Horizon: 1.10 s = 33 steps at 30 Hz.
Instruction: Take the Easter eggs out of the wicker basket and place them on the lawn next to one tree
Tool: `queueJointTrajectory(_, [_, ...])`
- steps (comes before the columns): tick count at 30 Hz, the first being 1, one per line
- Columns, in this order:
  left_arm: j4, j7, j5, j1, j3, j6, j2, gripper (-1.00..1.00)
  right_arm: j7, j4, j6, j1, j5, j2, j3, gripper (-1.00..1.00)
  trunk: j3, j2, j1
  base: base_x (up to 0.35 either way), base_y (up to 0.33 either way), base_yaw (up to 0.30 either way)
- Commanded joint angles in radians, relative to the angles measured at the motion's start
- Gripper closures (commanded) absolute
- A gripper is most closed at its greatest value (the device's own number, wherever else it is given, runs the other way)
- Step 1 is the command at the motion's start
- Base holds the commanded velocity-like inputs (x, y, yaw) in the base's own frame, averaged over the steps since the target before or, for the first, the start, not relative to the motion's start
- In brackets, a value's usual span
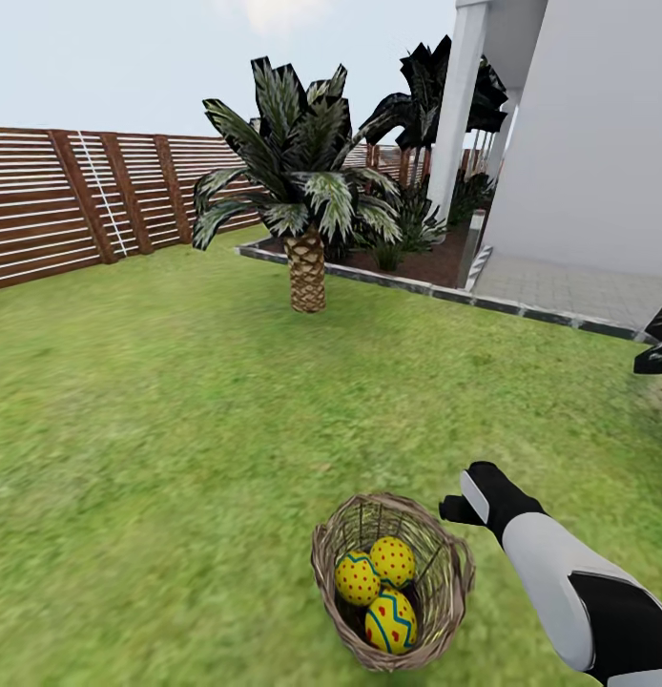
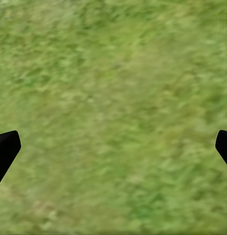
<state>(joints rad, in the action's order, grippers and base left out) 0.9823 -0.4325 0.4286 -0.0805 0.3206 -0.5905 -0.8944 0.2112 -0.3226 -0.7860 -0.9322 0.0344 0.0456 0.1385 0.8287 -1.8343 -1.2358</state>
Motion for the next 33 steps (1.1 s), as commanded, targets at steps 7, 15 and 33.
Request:
queueJointTrajectory(7, [0.002,-0.002,0.006,-0.001,0.002,-0.008,0.000,-1.00,0.005,0.006,-0.002,0.000,0.004,0.006,-0.002,-1.00,0.023,-0.050,-0.027,0.000,0.000,0.000])
queueJointTrajectory(15, [0.005,-0.003,0.006,-0.001,0.002,-0.009,0.000,-1.00,0.005,0.011,-0.001,0.000,0.003,0.011,-0.006,-1.00,0.048,-0.106,-0.058,0.000,0.000,0.000])
queueJointTrajectory(33, [0.006,-0.003,0.006,-0.001,0.002,-0.008,0.000,-1.00,0.005,0.010,-0.001,0.000,0.001,0.013,-0.007,-1.00,0.104,-0.232,-0.127,0.000,0.000,0.000])
